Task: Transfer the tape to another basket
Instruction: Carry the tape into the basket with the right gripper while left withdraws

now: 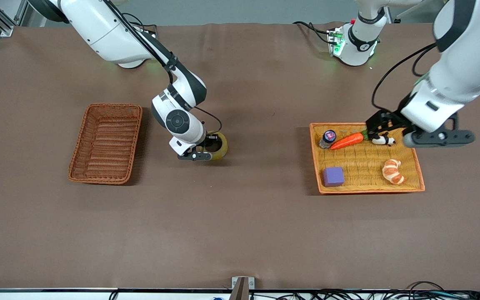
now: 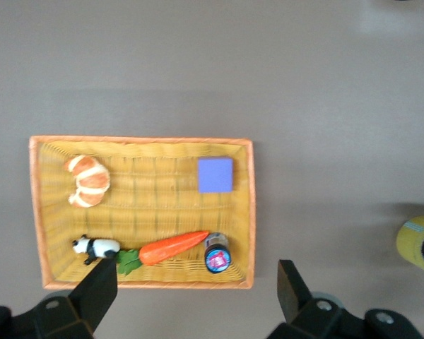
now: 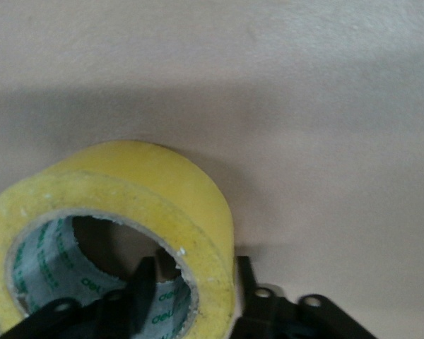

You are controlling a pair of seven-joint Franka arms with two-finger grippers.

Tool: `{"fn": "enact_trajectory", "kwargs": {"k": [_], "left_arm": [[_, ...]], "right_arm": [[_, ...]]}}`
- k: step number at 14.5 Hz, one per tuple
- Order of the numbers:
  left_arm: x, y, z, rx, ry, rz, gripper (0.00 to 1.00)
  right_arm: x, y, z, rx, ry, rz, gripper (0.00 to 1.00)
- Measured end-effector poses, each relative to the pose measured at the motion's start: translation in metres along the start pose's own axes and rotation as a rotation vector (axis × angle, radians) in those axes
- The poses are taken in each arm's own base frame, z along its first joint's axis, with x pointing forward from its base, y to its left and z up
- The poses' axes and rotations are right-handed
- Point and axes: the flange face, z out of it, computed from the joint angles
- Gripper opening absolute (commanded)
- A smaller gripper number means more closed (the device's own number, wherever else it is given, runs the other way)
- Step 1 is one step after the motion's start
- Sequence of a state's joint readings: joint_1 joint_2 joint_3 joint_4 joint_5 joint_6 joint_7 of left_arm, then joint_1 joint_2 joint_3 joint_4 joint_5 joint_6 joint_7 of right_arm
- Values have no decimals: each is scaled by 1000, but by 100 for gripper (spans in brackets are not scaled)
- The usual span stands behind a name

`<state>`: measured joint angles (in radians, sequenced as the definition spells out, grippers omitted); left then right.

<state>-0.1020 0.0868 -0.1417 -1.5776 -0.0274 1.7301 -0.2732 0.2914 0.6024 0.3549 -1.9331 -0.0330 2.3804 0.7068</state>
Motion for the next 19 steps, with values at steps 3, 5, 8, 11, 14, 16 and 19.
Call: {"fn": "enact_trajectory", "kwargs": {"k": [3,5,8,11,14,16,19], "left_arm": [[-10,-36,-1,17,-9,-37,100],[-14,-47,0,31,-12,-24,100],[-16,-64,2,48,-18,14,100],[-17,-81,2,49,-22,37,100],[-20,-88,5,51,-31,56,100],[-21,-93,5,52,-32,55,100],[-21,-93,6,52,-35,57,100]], "right_arm": [[2,-1,-3,0,7,57,0],[5,2,-6,-19,-12,75,0],[28,21,-51,-70,-45,104,0],[53,85,-135,-135,-59,29,0],[68,192,-186,-186,-119,-77,0],[72,251,-184,-184,-153,-121,0],[72,310,-154,-177,-180,-171,1]]}}
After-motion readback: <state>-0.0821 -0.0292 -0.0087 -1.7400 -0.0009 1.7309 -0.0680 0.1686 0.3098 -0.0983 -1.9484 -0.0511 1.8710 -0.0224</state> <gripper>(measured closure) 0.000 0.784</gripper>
